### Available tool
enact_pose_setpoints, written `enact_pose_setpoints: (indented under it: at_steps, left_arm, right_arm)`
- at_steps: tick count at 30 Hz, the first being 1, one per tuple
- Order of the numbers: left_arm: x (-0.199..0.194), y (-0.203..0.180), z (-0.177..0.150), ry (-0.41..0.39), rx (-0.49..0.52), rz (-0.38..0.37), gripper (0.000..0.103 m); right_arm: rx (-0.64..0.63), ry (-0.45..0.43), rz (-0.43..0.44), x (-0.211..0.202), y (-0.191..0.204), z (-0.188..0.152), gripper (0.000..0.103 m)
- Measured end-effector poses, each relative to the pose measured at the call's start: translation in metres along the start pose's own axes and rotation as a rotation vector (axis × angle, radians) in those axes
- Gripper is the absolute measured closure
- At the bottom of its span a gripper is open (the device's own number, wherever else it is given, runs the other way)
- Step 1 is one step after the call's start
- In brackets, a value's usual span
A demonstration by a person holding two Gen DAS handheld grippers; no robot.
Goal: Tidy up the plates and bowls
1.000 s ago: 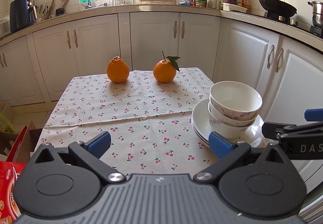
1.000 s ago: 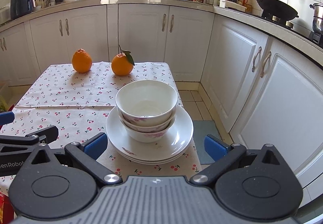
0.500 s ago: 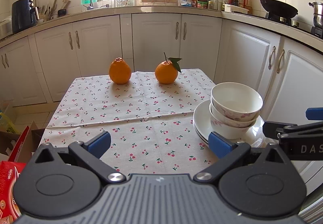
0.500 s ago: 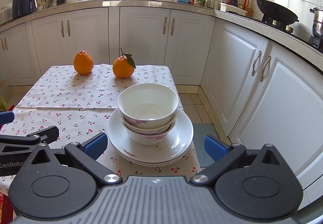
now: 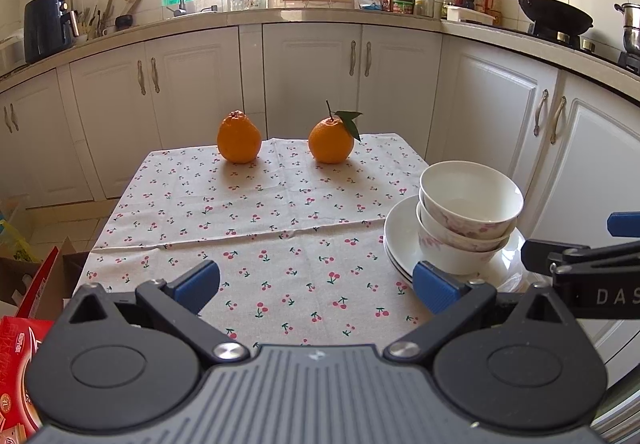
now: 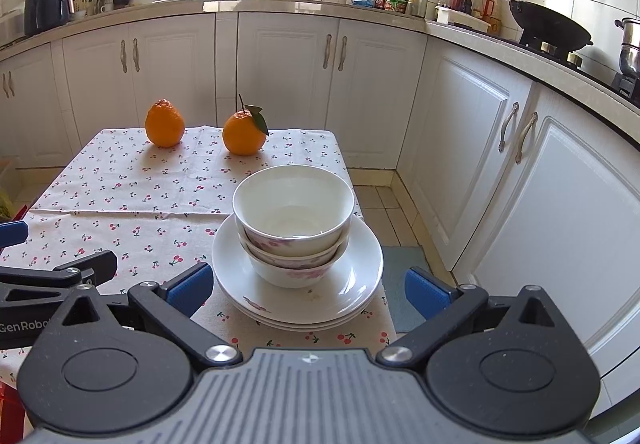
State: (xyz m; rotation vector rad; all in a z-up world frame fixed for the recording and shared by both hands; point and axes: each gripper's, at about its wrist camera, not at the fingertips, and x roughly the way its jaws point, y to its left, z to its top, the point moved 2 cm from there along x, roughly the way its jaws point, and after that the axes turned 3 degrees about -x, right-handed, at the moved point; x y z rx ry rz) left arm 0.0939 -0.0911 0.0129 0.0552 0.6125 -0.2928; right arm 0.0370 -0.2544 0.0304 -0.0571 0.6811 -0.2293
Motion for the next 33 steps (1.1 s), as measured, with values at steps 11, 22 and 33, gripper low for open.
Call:
enact_pose_setpoints:
  at_steps: [11,22,33]
  left_arm:
    - [0.0028,0.0008,-0.0001,0.006,-0.005,-0.003,0.001]
    - [0.0026,0.0008,-0.0003,0.004,-0.006,-0.005,0.001]
    - [0.0031,0.0009,-0.0007,0.007,-0.008,-0.005,0.001]
  right_arm:
    - [-0.005,-0.002,-0.002,0.0001,-0.0008,0.0002,0.0]
    - [-0.011,-0.008,-0.005,-0.0007,0.0,0.0014,0.0]
    - [-0.015,-0.004,-0.007,-0.0004,0.0,0.0014,0.0]
